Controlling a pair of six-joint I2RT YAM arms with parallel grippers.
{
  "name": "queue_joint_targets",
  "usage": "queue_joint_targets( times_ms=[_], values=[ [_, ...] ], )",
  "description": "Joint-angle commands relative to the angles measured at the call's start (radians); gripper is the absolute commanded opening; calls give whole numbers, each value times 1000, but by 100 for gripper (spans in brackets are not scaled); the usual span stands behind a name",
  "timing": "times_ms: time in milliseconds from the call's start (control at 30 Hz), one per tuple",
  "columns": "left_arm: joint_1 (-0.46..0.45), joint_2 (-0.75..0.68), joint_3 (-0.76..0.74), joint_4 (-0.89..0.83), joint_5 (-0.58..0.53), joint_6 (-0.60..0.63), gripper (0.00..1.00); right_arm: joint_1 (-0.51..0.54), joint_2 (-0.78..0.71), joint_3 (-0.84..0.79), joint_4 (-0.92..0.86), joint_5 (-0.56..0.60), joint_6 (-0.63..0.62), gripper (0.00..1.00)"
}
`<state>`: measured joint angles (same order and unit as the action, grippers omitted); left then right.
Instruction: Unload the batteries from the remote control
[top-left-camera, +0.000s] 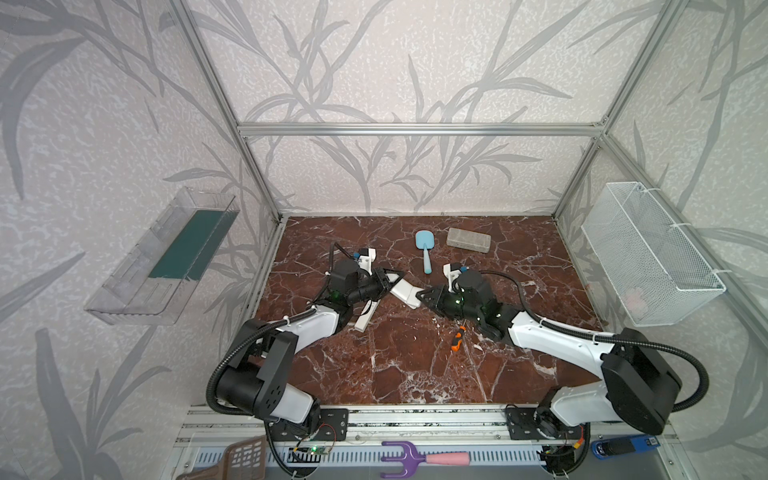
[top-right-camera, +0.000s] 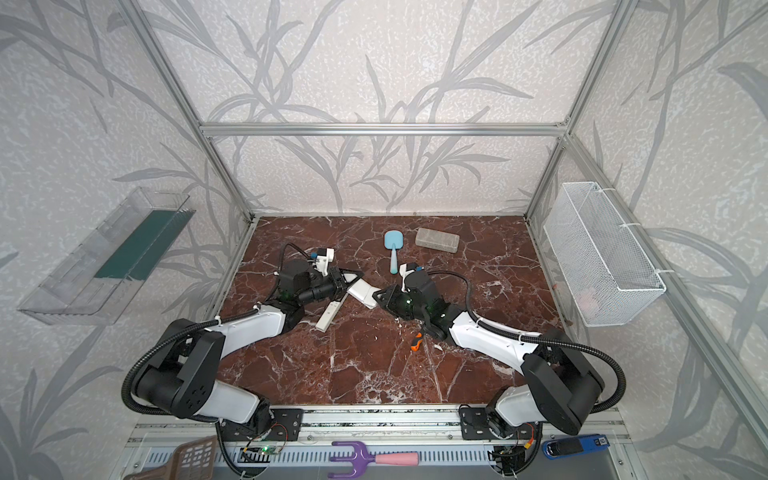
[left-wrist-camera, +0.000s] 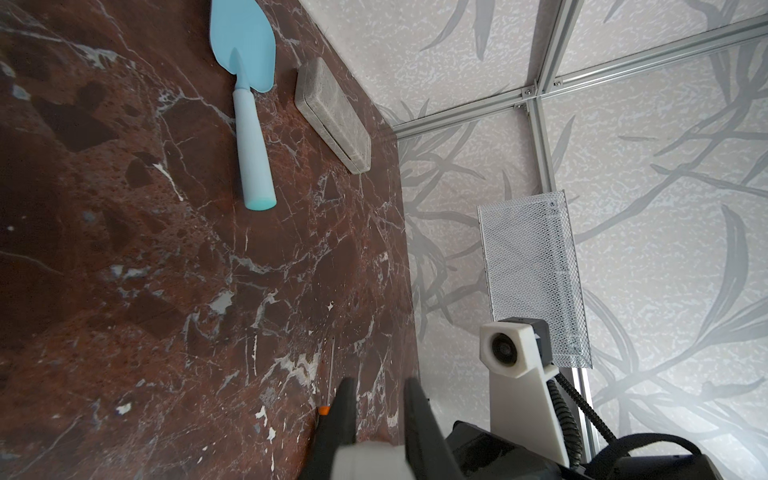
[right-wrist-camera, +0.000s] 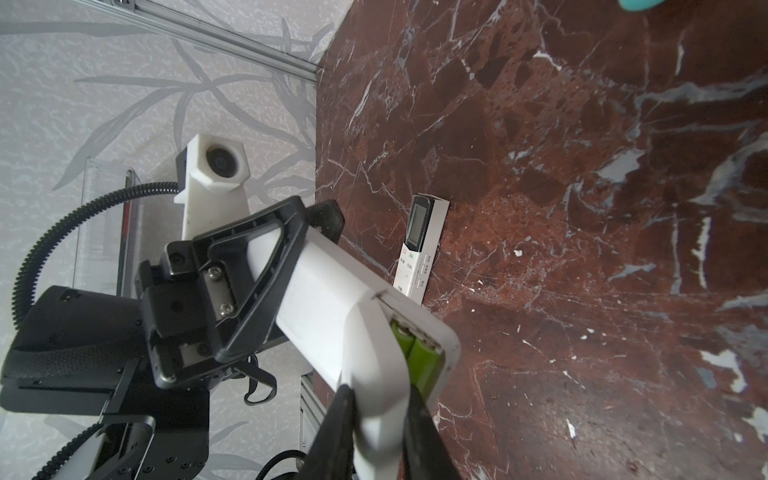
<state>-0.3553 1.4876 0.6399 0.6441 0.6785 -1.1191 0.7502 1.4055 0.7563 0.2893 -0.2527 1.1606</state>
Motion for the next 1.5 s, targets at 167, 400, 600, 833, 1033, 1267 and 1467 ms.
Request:
queue_joint_targets(
  times_ms=[167, 400, 600, 833, 1033, 1267, 1467],
  values=[
    [-10, 2, 27, 96, 35, -44, 0, 8, 7, 10, -3, -4, -13, 14],
    [-10, 13, 23, 116, 32, -59, 0, 6, 7, 10, 15, -5, -8, 10],
    [-10, 40, 39, 135, 36, -66, 0, -10, -16, 34, -18, -19, -33, 7],
    [-23, 60, 47, 49, 4, -19, 0, -92, -146, 18, -189, -14, -101, 5],
    [-87, 120, 103, -78, -30, 55, 0, -231, -292, -9, -463, 60, -229, 5],
    [-156, 259, 209, -150, -36, 76, 0, -440, -186, 42, -718, 23, -470, 5],
    [-158, 366, 230, -132, -36, 82, 0, -455, 3, 101, -807, 75, -602, 9]
  ],
)
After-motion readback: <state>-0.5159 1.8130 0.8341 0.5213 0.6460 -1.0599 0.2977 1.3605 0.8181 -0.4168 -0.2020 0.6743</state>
